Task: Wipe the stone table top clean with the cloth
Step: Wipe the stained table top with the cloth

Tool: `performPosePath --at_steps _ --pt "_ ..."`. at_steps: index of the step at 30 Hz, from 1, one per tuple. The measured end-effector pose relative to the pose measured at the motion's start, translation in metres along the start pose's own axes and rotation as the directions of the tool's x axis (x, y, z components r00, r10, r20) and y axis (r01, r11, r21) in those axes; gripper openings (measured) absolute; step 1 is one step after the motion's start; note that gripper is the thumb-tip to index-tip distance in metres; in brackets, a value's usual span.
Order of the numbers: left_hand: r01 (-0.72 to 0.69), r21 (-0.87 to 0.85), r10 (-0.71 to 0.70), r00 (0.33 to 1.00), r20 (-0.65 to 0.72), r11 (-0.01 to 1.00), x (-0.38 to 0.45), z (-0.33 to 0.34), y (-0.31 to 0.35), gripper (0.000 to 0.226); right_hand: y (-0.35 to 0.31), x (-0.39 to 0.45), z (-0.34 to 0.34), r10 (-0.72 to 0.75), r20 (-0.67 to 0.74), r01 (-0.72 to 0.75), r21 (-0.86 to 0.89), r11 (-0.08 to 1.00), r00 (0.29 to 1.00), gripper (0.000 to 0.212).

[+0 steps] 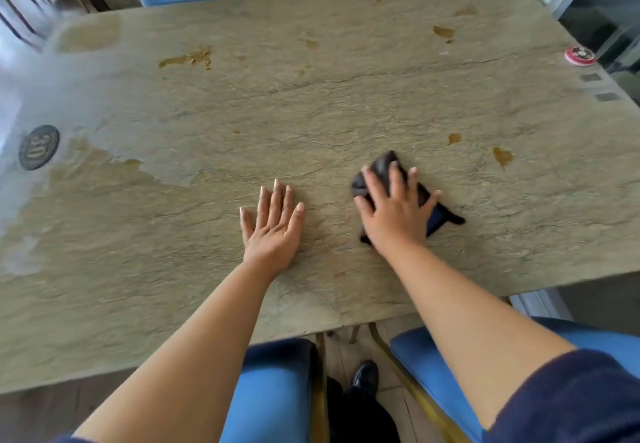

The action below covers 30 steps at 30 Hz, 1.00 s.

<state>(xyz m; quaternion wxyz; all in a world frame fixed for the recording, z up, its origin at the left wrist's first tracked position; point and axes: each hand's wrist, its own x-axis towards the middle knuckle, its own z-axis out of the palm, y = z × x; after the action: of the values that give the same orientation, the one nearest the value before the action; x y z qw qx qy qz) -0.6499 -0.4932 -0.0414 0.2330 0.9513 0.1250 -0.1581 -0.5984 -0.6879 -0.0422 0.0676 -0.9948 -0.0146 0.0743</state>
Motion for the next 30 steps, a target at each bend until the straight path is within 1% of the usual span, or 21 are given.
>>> performPosePath --at_steps 1,3,5,6,8,9,11,12,13,14,16,17,18,19,20,22,24,25,26,28,30 --pt "-0.001 -0.026 0.001 1.0 0.022 1.0 0.002 0.0 -0.001 0.055 0.002 0.005 -0.004 0.069 0.017 -0.069 0.015 0.997 0.997 0.052" --pt "0.003 -0.146 0.005 0.999 0.052 0.989 0.006 -0.001 -0.004 0.052 -0.011 -0.004 -0.003 0.057 0.004 -0.057 0.028 0.998 0.998 0.051" --pt "-0.008 -0.255 0.02 0.999 0.046 0.967 0.011 0.0 -0.009 0.049 -0.036 -0.038 0.005 -0.139 -0.018 0.139 -0.01 0.99 0.99 0.051" --pt "-0.036 -0.281 0.046 0.999 0.029 0.959 0.013 0.0 -0.012 0.049 -0.045 -0.06 0.012 -0.274 -0.024 0.274 -0.028 0.961 0.961 0.051" --pt "-0.058 -0.385 0.071 0.997 0.021 0.921 0.014 -0.001 -0.013 0.046 -0.05 -0.099 0.021 -0.545 0.017 0.546 -0.018 0.838 0.838 0.051" --pt "-0.039 -0.438 0.061 0.997 0.037 0.898 0.012 -0.003 -0.01 0.043 -0.044 -0.106 0.022 -0.671 0.049 0.672 0.001 0.74 0.739 0.05" --pt "-0.016 -0.379 0.036 0.998 0.047 0.925 0.006 -0.004 -0.004 0.043 -0.021 -0.091 0.016 -0.824 0.125 0.831 0.002 0.557 0.552 0.049" --pt "-0.019 -0.294 0.032 0.999 0.038 0.956 0.004 -0.004 -0.002 0.045 -0.007 -0.079 0.013 -0.828 0.15 0.839 -0.024 0.543 0.54 0.049" --pt "-0.02 -0.219 0.028 0.999 0.033 0.976 0.004 -0.005 -0.002 0.047 0.008 -0.065 0.009 -0.783 0.14 0.794 -0.048 0.606 0.606 0.049" --pt "-0.014 -0.166 0.02 0.999 0.034 0.986 0.002 -0.007 0.001 0.048 0.025 -0.051 0.005 -0.686 0.103 0.693 -0.061 0.719 0.721 0.05" --pt "0.013 -0.094 -0.01 0.999 0.037 0.995 0.002 -0.006 0.004 0.05 0.06 -0.031 -0.002 -0.358 -0.011 0.356 -0.076 0.931 0.934 0.053" --pt "0.03 -0.053 -0.029 0.999 0.027 0.998 0.0 -0.005 0.006 0.051 0.071 -0.025 -0.005 -0.168 -0.057 0.165 -0.058 0.985 0.984 0.054" --pt "0.05 -0.009 -0.05 0.999 0.01 0.999 0.0 -0.002 0.011 0.052 0.073 -0.023 -0.006 -0.008 -0.074 0.006 -0.031 0.999 0.997 0.054" --pt "0.081 0.017 -0.081 0.997 -0.013 0.997 -0.001 0.003 0.019 0.054 0.068 -0.023 -0.006 0.067 -0.08 -0.069 -0.022 0.997 0.995 0.054" --pt "0.124 0.006 -0.124 0.992 -0.039 0.992 0.0 0.006 0.029 0.057 0.06 -0.027 -0.004 0.032 -0.099 -0.034 -0.02 0.999 0.995 0.054" --pt "0.173 -0.108 -0.183 0.979 -0.091 0.979 0.003 0.014 0.052 0.061 0.045 -0.041 0.0 -0.295 -0.103 0.295 -0.013 0.955 0.95 0.054" --pt "0.103 -0.282 -0.149 0.978 -0.149 0.954 0.005 0.023 0.078 0.056 0.049 -0.049 0.0 -0.633 0.015 0.633 -0.011 0.774 0.774 0.054" --pt "0.04 -0.35 -0.11 0.977 -0.184 0.936 0.004 0.029 0.093 0.054 0.057 -0.041 -0.004 -0.708 0.071 0.709 0.018 0.705 0.702 0.053" --pt "-0.016 -0.403 -0.078 0.973 -0.216 0.915 0.003 0.037 0.108 0.052 0.067 -0.028 -0.008 -0.733 0.09 0.733 0.04 0.679 0.674 0.053" --pt "-0.049 -0.459 -0.08 0.963 -0.258 0.887 -0.001 0.053 0.14 0.051 0.089 0.005 -0.013 -0.683 0.028 0.683 0.016 0.731 0.73 0.052" --pt "0.016 -0.346 -0.116 0.956 -0.268 0.938 -0.001 0.069 0.163 0.053 0.116 0.04 -0.018 -0.551 -0.043 0.552 0.012 0.834 0.833 0.051"
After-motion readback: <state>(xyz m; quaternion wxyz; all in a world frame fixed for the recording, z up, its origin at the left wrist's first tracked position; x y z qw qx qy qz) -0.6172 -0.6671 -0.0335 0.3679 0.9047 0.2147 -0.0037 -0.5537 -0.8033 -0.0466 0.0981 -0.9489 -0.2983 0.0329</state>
